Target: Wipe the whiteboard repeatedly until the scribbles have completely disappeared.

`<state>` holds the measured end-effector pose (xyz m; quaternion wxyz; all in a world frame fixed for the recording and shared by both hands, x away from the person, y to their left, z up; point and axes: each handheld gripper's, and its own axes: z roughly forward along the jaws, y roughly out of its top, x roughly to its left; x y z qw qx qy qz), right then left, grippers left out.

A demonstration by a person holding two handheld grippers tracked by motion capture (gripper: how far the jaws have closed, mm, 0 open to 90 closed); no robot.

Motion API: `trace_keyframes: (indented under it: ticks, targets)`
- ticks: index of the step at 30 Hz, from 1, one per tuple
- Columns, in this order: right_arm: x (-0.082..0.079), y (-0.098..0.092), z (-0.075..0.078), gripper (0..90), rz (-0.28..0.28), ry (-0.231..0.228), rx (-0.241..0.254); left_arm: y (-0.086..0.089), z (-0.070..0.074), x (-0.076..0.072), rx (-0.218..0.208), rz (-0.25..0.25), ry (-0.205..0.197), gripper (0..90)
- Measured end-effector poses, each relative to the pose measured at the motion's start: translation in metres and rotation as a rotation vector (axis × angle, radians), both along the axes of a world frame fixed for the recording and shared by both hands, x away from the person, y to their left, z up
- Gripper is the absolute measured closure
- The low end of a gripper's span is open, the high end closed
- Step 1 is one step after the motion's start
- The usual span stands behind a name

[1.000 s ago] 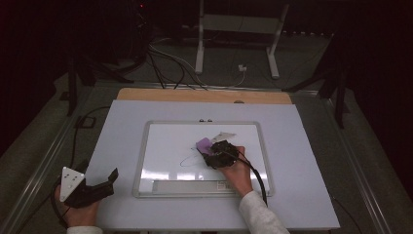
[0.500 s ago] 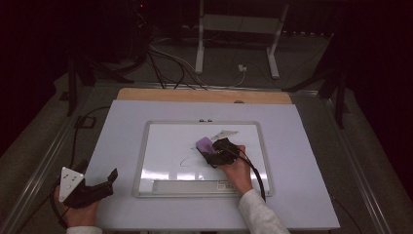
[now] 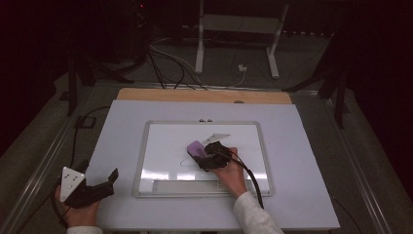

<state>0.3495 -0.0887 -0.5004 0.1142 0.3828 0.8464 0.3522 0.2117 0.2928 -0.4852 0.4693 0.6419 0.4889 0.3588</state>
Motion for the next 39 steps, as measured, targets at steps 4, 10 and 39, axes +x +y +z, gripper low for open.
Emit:
trace_keyframes:
  ticks: [4,10,39]
  targets:
    - [-0.004,0.007,0.001,41.7,0.043,-0.005,-0.009,0.000,0.000,0.000,-0.001,0.001,0.000,0.7]
    - [0.008,-0.008,0.001,41.8,-0.067,-0.035,-0.048,0.001,0.000,-0.001,-0.002,0.003,0.000,0.7]
    - [0.033,-0.009,0.005,41.8,-0.150,-0.045,-0.112,0.001,0.000,0.000,-0.002,0.003,0.000,0.7]
